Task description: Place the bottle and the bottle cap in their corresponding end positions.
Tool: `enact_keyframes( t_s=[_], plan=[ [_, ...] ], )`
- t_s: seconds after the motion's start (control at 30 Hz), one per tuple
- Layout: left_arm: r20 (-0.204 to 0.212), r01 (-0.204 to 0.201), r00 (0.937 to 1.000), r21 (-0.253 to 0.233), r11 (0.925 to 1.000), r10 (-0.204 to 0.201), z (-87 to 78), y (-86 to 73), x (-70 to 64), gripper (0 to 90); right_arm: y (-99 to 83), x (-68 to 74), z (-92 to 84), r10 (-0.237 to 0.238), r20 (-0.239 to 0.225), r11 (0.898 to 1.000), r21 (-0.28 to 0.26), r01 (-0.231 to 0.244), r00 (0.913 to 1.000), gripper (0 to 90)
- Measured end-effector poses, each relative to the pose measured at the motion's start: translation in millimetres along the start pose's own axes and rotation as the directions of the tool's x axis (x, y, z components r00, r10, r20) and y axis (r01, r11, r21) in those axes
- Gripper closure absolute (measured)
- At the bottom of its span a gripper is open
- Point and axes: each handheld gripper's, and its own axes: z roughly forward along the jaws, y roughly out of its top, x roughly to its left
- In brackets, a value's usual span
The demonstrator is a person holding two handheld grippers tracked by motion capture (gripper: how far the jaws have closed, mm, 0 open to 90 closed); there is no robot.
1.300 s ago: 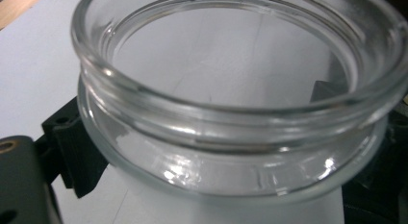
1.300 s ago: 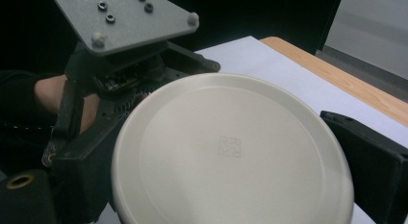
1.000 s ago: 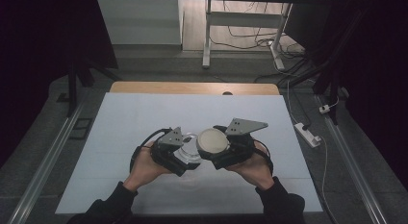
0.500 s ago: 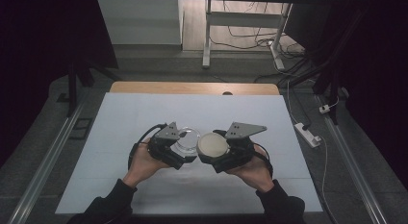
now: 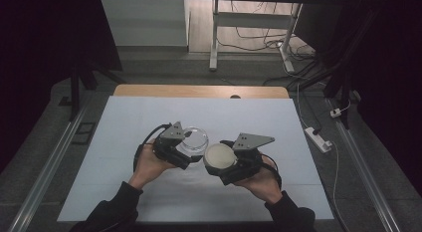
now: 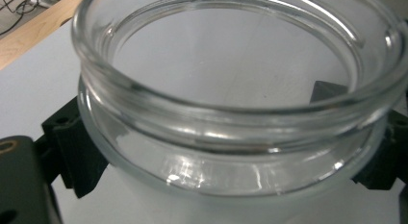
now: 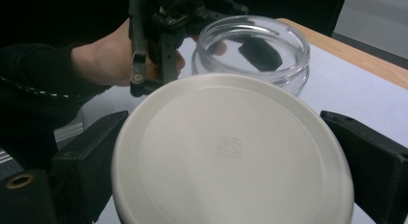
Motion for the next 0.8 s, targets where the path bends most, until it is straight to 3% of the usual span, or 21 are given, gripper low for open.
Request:
enact_keyframes(
  t_s=[0.33, 0.8],
  plan=[
    [-0.02, -0.005, 0.9998, 0.003, 1.0, 0.005, 9.2, 3.3, 8.3, 7.4, -13.8, 4.3, 1.3, -0.002, 0.001, 1.0, 0.003, 0.002, 1.0, 7.3],
    [-0.023, -0.004, 0.9997, -0.015, 0.9999, 0.003, 24.5, 8.6, 21.2, 7.3, -35.2, 11.4, 11.0, 0.001, 0.0, 0.999, 0.049, -0.001, 1.0, 7.3]
  ],
)
